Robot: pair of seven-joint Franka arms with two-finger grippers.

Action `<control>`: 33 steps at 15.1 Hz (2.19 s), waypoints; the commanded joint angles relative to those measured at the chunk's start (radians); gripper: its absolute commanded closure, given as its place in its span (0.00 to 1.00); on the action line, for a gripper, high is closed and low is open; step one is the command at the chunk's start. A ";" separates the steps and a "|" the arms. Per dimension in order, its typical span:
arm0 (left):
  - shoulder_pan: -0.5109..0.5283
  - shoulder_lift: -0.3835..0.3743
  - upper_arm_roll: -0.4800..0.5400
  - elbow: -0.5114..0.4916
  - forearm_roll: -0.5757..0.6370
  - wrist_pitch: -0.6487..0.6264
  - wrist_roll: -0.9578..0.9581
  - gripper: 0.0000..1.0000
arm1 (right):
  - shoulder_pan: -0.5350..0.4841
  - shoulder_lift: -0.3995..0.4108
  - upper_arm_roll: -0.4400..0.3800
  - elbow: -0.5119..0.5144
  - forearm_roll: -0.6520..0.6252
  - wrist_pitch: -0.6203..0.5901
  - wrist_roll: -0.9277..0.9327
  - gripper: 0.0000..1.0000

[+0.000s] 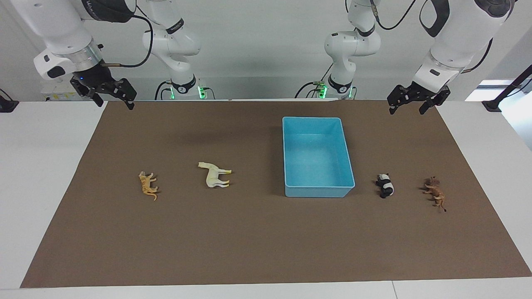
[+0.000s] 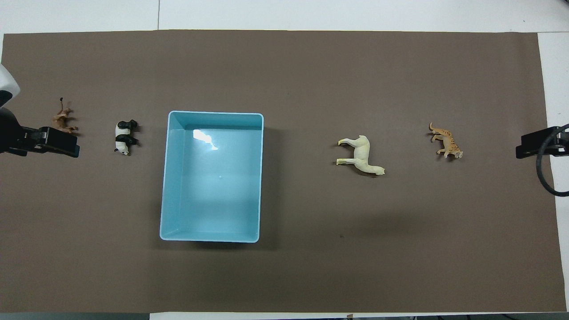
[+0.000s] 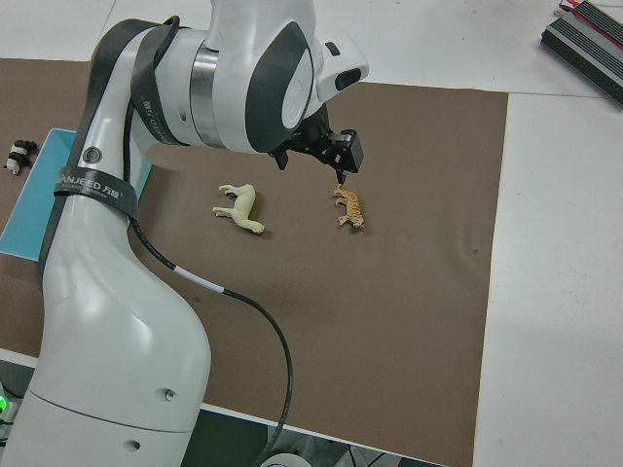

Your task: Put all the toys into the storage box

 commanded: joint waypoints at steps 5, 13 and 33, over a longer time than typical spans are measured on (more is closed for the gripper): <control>-0.002 -0.012 0.004 -0.006 -0.007 -0.011 0.006 0.00 | -0.011 -0.007 0.001 0.004 0.020 -0.017 0.010 0.00; -0.002 -0.012 0.004 -0.006 -0.007 -0.010 0.006 0.00 | -0.010 -0.035 0.001 -0.082 0.020 0.052 -0.097 0.00; -0.011 -0.076 -0.002 -0.274 -0.005 0.445 -0.166 0.00 | -0.031 0.263 0.003 -0.403 0.019 0.758 -0.603 0.00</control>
